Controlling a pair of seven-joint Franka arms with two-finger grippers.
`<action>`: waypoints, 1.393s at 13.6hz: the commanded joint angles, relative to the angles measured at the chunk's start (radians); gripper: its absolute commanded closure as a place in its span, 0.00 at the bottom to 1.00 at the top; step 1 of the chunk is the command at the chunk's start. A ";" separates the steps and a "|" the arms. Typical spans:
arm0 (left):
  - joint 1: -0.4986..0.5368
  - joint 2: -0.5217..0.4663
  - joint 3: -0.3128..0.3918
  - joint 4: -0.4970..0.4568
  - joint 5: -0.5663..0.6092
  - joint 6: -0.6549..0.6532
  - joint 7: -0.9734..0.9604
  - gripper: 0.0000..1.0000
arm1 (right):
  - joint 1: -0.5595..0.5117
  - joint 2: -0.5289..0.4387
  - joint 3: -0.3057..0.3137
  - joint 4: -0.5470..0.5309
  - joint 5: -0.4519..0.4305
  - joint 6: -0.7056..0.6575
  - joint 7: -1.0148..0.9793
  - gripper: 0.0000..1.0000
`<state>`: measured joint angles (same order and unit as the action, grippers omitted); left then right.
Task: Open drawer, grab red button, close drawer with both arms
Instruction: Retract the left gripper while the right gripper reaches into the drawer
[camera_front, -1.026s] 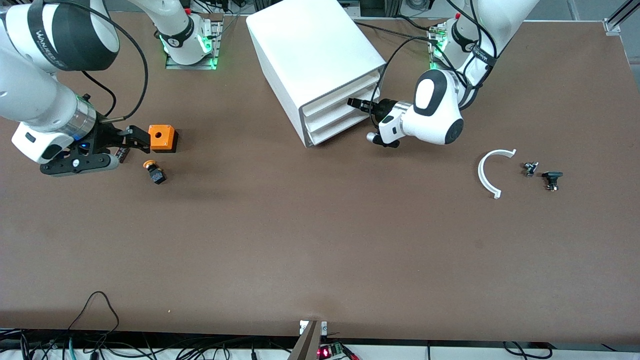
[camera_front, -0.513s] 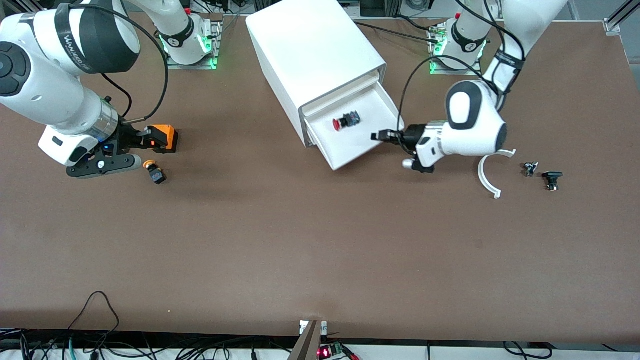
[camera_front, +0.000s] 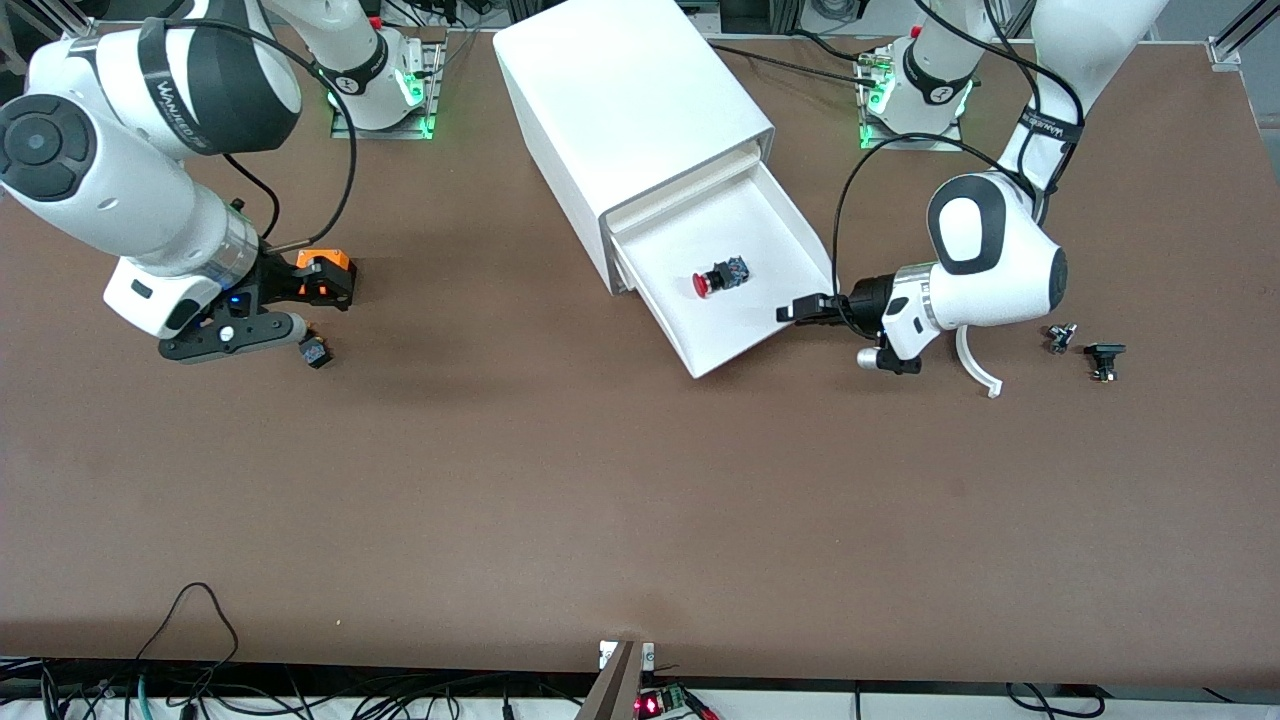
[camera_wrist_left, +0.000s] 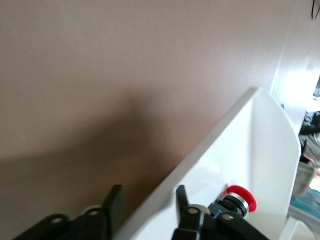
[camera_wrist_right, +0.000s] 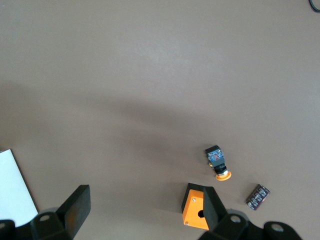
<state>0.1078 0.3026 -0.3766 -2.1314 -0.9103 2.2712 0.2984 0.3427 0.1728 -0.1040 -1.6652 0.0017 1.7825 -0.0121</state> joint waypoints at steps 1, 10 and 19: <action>0.022 -0.103 0.028 0.005 0.142 0.005 -0.038 0.00 | 0.062 0.014 -0.002 0.021 0.006 0.012 -0.008 0.00; 0.044 -0.378 0.197 0.233 0.787 -0.351 -0.047 0.00 | 0.142 0.180 0.211 0.260 0.004 0.012 -0.042 0.00; 0.027 -0.392 0.291 0.375 0.959 -0.576 -0.048 0.00 | 0.262 0.465 0.369 0.573 0.009 0.112 -0.308 0.00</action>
<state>0.1530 -0.1099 -0.0945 -1.7919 0.0198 1.7230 0.2587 0.5910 0.5726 0.2238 -1.1841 0.0024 1.8866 -0.2260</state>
